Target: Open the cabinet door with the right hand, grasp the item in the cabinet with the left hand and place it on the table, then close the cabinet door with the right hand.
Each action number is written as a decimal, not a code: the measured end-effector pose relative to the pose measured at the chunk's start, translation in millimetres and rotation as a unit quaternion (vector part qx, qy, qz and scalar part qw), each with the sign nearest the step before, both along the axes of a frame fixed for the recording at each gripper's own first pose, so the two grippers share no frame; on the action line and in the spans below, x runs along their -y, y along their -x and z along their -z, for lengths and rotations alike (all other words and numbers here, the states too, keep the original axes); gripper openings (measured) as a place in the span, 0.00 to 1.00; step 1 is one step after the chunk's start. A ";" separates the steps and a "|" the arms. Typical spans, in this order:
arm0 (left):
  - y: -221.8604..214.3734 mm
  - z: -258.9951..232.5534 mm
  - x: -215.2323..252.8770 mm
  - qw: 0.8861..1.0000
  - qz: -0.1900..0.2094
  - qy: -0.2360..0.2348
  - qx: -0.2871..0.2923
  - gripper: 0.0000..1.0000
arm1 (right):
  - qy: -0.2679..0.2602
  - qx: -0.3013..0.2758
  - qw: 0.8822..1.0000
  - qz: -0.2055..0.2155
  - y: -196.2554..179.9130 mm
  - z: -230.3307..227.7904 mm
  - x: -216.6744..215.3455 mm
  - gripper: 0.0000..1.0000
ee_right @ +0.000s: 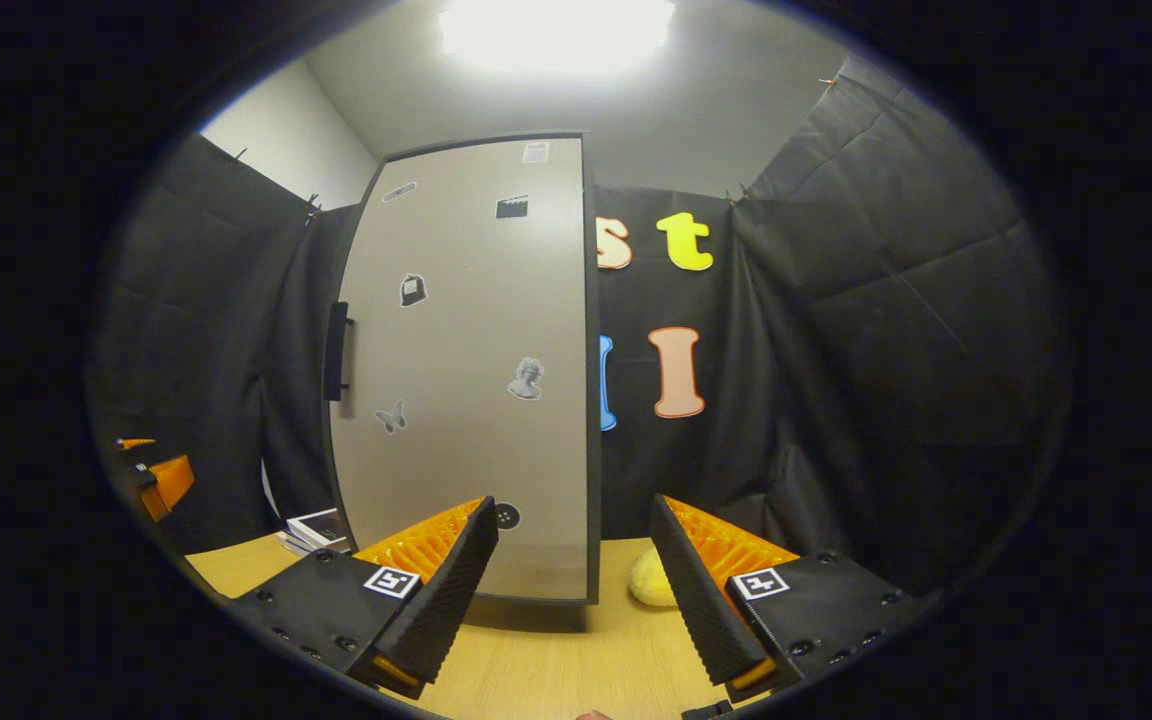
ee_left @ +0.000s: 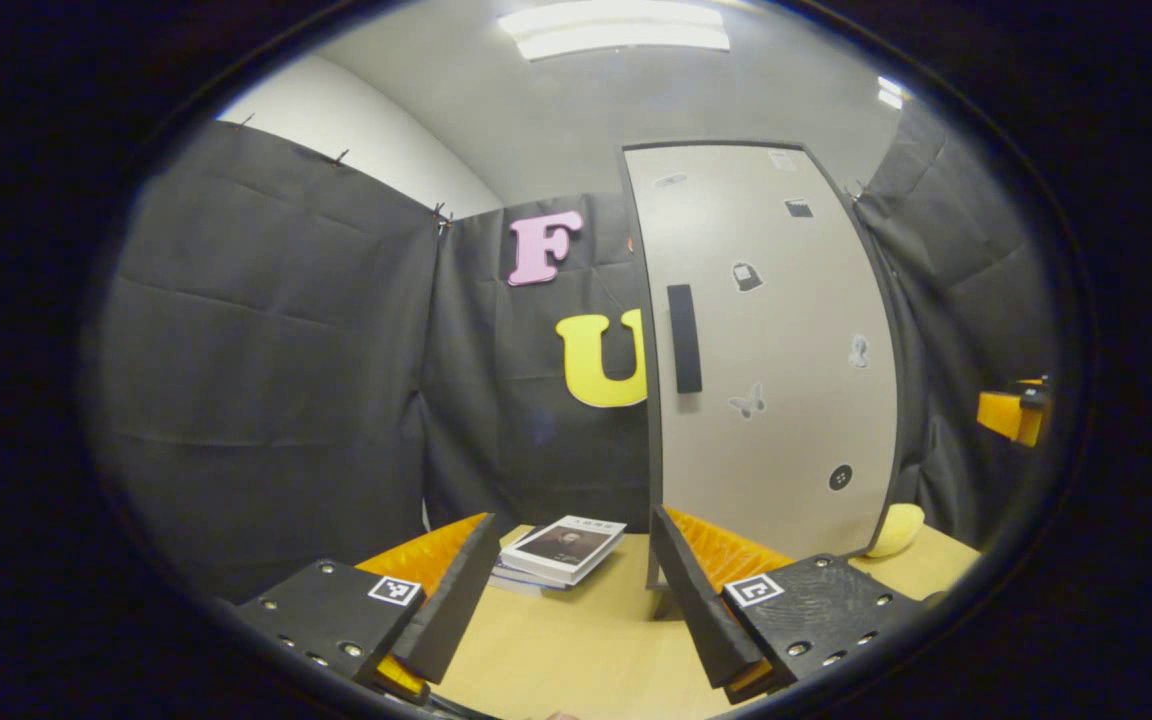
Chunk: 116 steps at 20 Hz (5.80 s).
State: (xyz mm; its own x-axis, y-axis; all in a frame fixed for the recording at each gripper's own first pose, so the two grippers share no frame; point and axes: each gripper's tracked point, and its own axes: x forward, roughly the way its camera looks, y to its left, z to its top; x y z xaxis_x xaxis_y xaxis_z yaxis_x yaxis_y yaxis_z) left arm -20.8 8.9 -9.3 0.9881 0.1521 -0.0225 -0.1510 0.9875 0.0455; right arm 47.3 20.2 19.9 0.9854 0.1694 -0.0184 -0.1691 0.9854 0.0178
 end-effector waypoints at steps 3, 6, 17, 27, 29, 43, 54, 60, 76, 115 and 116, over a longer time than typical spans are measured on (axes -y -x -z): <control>9.6 1.9 -16.9 1.000 -0.025 -0.005 -0.006 0.94 | -0.016 -0.001 0.999 -0.030 -14.3 -25.8 -23.2 0.98; 12.2 3.9 -34.9 0.999 -0.037 -0.005 -0.008 0.93 | -0.029 0.005 0.998 -0.050 -30.4 -54.0 -51.5 0.98; -18.0 7.7 -115.0 0.999 -0.036 0.000 -0.009 0.95 | 0.005 0.042 0.998 -0.055 -86.4 -110.7 -165.6 0.97; -28.8 30.4 -189.3 0.998 -0.054 0.002 -0.018 0.93 | 0.010 0.021 0.997 -0.072 -113.7 -101.5 -260.7 0.97; -32.3 33.3 -201.6 0.998 -0.059 0.003 -0.018 0.93 | 0.011 0.017 0.997 -0.074 -120.6 -100.1 -275.4 0.98; -44.1 63.7 -240.9 0.996 -0.074 0.022 -0.040 0.94 | 0.030 -0.031 0.996 -0.077 -161.3 -76.9 -337.4 0.77; -54.7 56.4 -233.4 0.997 -0.064 0.026 -0.032 0.94 | 0.015 -0.063 0.994 -0.090 -161.8 -70.5 -335.2 0.11; -57.1 44.0 -207.1 0.998 -0.049 0.020 -0.022 0.93 | 0.012 -0.075 0.988 -0.132 -136.4 -72.2 -328.7 0.11; -69.5 5.8 -97.4 1.000 0.030 0.004 0.003 0.94 | -0.035 -0.107 0.960 -0.258 -87.4 -77.7 -294.7 0.11; -60.8 -1.2 149.5 0.985 0.174 -0.001 -0.005 0.92 | -0.076 -0.075 0.970 -0.217 -116.6 -74.2 -238.5 0.08; -58.7 -1.2 151.2 0.985 0.173 -0.003 -0.005 0.92 | -0.080 -0.072 0.972 -0.207 -119.1 -74.6 -235.4 0.10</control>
State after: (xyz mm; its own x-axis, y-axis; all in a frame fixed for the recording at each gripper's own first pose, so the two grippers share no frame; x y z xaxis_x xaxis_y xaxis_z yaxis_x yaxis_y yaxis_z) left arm 37.9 -142.3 -8.1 0.9805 -0.1938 -0.0335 0.1953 0.9794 0.0519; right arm 166.4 255.5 94.5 0.8215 0.5627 -0.0926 -0.5345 0.8163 0.2188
